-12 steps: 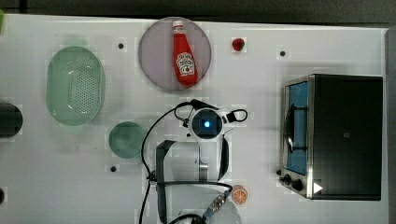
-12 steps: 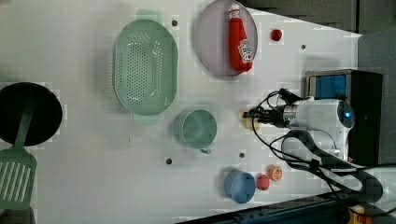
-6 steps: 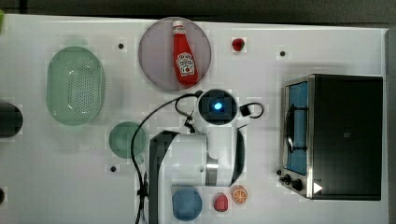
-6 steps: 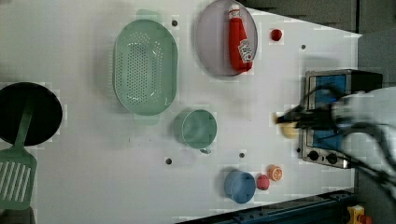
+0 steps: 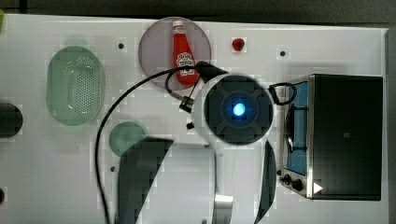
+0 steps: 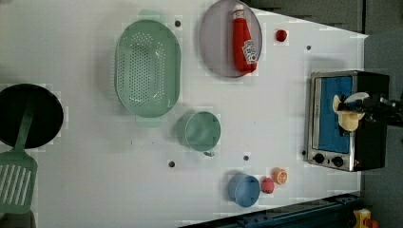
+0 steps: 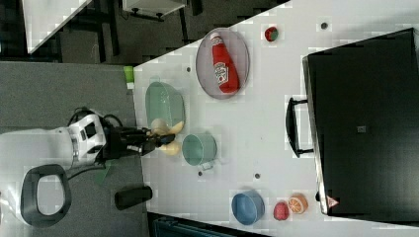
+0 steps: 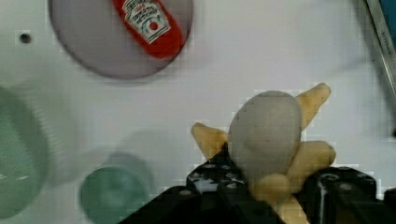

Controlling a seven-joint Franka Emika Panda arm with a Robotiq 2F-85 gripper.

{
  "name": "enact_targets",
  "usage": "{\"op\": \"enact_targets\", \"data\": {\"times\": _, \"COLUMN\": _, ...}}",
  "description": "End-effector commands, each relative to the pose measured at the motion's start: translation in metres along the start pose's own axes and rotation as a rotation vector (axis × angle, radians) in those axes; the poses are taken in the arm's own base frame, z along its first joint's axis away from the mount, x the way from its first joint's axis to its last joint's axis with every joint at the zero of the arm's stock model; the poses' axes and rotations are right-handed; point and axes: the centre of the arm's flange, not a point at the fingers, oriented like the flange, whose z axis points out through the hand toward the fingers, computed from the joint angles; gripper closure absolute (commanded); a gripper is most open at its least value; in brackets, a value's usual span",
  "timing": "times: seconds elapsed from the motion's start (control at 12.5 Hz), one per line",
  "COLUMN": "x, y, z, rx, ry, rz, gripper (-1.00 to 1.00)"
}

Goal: Pick Banana and place it in mug.

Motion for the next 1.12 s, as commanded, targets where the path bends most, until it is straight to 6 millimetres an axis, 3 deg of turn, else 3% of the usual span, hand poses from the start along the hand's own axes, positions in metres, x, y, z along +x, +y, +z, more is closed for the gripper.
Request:
{"op": "enact_targets", "data": {"times": 0.08, "x": -0.037, "y": -0.078, "z": 0.058, "rx": -0.018, "ry": -0.14, "rz": 0.044, "gripper": 0.28}}
{"op": "enact_targets", "data": {"times": 0.32, "x": -0.076, "y": -0.134, "z": 0.072, "rx": -0.056, "ry": -0.138, "rz": 0.157, "gripper": 0.28}}
{"op": "enact_targets", "data": {"times": 0.56, "x": -0.106, "y": -0.173, "z": 0.104, "rx": -0.053, "ry": -0.111, "rz": 0.242, "gripper": 0.28}}
{"op": "enact_targets", "data": {"times": 0.8, "x": -0.124, "y": -0.188, "z": 0.159, "rx": -0.017, "ry": -0.088, "rz": 0.256, "gripper": 0.28}}
{"op": "enact_targets", "data": {"times": 1.12, "x": -0.136, "y": -0.188, "z": 0.228, "rx": 0.015, "ry": -0.091, "rz": 0.321, "gripper": 0.28}}
